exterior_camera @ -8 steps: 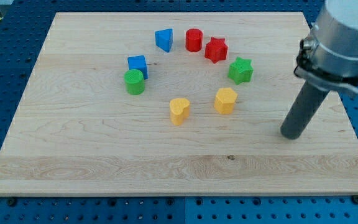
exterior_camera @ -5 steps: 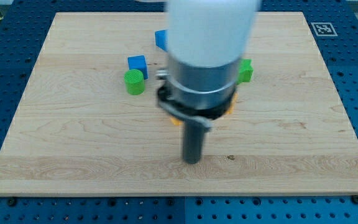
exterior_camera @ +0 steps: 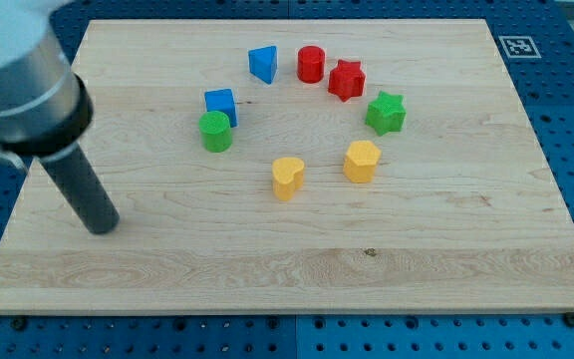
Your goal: Separate green circle and the blue cube
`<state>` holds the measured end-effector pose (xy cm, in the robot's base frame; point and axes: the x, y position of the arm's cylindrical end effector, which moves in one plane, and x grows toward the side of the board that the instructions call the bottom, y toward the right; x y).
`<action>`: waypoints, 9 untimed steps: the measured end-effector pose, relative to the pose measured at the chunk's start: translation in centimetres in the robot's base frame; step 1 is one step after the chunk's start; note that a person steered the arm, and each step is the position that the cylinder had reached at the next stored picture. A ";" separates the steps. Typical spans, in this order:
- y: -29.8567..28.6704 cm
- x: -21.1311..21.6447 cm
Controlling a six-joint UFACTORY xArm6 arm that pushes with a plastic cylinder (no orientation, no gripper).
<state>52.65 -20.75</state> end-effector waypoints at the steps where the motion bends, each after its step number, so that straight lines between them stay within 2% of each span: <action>1: -2.4 -3.8; 3: -2.6 -4.3; 6: -0.6 -10.8; 9: 5.3 -11.1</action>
<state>41.60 -15.44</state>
